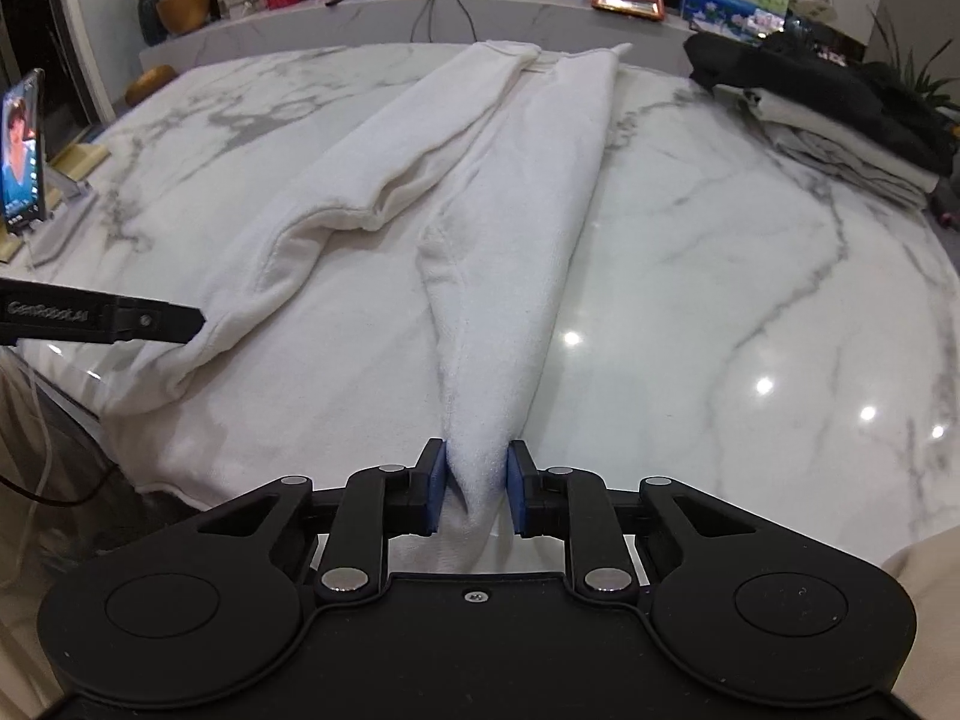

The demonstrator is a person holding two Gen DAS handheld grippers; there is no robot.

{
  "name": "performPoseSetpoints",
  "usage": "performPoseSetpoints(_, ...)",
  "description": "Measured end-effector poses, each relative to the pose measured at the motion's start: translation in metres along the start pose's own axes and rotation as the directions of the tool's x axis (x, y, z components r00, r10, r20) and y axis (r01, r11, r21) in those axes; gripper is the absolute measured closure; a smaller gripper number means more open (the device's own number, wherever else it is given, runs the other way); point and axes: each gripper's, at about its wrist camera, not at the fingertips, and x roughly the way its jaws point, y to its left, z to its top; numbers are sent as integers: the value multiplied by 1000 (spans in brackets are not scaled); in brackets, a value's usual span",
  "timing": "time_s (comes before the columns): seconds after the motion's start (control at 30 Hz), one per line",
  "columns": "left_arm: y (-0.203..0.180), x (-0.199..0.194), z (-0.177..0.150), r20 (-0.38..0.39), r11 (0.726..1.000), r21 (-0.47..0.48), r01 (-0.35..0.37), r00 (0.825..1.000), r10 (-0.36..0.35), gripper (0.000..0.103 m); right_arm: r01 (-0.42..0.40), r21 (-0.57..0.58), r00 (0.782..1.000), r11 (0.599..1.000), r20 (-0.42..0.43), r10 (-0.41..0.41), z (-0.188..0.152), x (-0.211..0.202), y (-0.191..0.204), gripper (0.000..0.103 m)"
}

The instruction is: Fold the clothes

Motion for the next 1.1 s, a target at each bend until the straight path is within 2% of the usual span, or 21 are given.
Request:
performPoseSetpoints(0.17,-11,2,-3,-16,999,42,15,1000,-14,69,31,-1,999,1000,-18,-31,1,0,-9,84)
performPoseSetpoints(0.37,-3,-5,19,-7,999,11,38,999,-38,58,-17,-5,1000,1000,-7,17,17,-14,-15,80)
performPoseSetpoints(0.5,5,-4,58,9,999,35,20,1000,-20,53,-59,0,998,998,8,59,43,-16,-27,76)
performPoseSetpoints(0.67,18,19,120,19,998,50,34,999,-35,52,-37,-16,999,999,20,38,90,8,-49,76)
performPoseSetpoints(0.97,43,104,224,-26,995,5,104,994,-104,52,-126,29,992,992,-24,126,182,88,-97,74)
performPoseSetpoints(1.1,52,153,267,-81,995,5,98,992,-97,52,-158,34,986,987,-49,159,230,132,-115,72)
